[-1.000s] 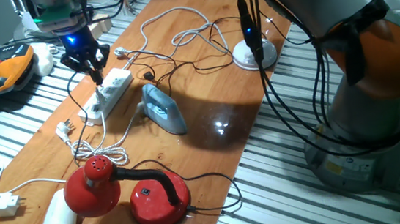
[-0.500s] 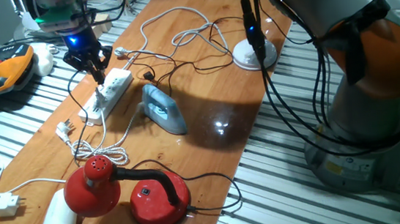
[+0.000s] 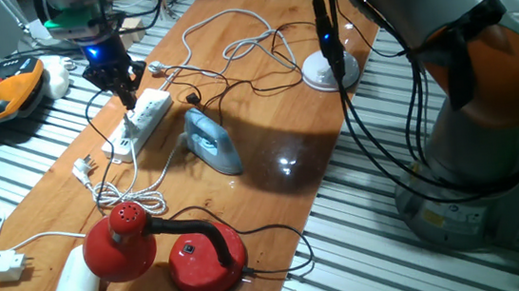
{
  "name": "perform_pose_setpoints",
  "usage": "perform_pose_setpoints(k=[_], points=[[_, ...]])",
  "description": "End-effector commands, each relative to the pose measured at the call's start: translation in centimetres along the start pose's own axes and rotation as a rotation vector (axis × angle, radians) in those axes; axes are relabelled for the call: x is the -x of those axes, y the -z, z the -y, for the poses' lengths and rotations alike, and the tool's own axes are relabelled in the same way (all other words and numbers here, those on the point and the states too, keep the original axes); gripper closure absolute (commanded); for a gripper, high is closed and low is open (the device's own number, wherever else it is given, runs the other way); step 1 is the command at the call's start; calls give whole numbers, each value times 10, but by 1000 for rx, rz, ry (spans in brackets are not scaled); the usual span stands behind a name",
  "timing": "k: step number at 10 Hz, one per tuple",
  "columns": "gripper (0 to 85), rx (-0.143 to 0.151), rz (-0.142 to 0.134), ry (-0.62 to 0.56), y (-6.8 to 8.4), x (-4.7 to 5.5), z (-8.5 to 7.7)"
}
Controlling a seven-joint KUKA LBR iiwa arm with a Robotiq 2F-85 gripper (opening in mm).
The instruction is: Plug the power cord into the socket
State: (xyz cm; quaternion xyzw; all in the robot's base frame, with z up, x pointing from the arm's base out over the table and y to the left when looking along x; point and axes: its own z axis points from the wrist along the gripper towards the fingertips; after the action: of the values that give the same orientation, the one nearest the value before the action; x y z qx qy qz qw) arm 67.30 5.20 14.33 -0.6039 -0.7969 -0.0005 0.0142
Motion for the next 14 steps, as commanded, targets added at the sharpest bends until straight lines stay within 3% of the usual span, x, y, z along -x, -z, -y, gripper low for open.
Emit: perform_pose_setpoints(k=[1, 2, 5, 8, 9, 11, 14], points=[[850, 14, 5, -26, 0, 0, 0], [850, 23, 23, -23, 0, 0, 0], [850, 36, 10, -43, 0, 0, 0], [850, 46, 42, -78, -4, 14, 1], [850, 43, 39, -107, -3, 17, 1], [850, 44, 5, -153, -4, 27, 3], [850, 47, -4, -158, -13, 36, 1]])
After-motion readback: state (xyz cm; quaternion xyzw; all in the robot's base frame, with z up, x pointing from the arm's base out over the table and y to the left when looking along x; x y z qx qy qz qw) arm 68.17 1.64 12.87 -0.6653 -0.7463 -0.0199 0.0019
